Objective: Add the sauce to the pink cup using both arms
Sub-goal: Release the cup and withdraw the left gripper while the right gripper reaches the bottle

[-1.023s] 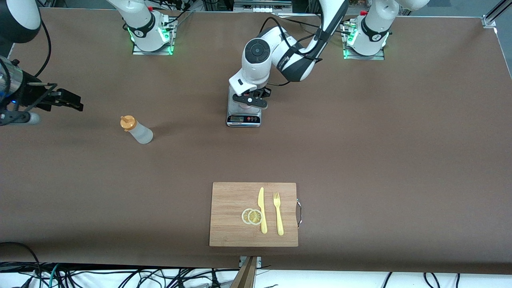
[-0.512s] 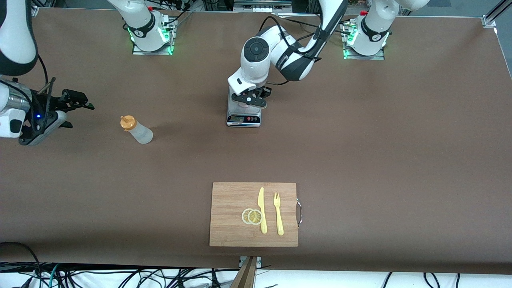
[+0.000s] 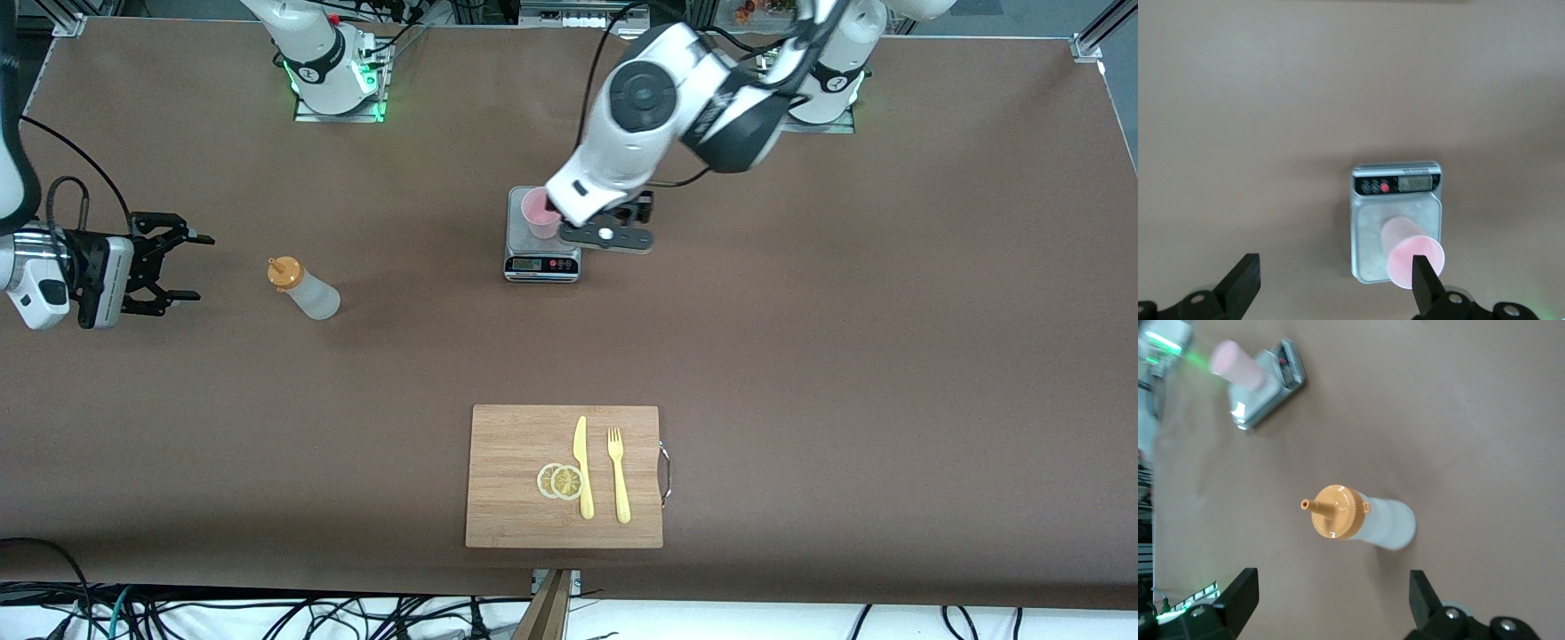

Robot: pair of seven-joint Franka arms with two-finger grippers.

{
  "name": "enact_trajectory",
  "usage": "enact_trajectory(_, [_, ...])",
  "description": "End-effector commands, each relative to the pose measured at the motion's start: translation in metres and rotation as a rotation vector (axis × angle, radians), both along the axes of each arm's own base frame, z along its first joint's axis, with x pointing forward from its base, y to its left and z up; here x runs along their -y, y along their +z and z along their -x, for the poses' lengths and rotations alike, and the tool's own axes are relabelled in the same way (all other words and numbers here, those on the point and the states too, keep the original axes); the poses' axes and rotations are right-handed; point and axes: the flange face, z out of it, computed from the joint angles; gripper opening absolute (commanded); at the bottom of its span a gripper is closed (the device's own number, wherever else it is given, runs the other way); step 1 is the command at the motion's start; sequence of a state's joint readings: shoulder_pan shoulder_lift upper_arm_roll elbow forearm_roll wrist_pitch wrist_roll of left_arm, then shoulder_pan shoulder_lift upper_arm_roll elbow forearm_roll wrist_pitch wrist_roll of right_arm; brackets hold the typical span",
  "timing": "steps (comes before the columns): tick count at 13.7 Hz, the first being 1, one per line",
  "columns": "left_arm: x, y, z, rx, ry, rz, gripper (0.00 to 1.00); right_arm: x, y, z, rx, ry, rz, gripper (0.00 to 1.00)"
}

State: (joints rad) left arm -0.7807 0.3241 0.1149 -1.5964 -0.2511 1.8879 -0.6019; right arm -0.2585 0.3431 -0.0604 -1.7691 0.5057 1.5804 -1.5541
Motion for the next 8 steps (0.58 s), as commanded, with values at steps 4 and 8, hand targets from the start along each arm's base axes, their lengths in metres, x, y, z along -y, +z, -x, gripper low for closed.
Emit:
enact_trajectory(4, [-0.207, 0.083, -0.071, 0.035, 0.099, -0.036, 1.00, 0.028, -0.113, 0.013, 0.222, 0.119, -0.480, 1.00])
enact_trajectory(8, [-0.325, 0.117, -0.079, 0.049, 0.076, -0.038, 1.00, 0.025, -0.171, 0.019, 0.350, 0.145, -0.647, 1.00])
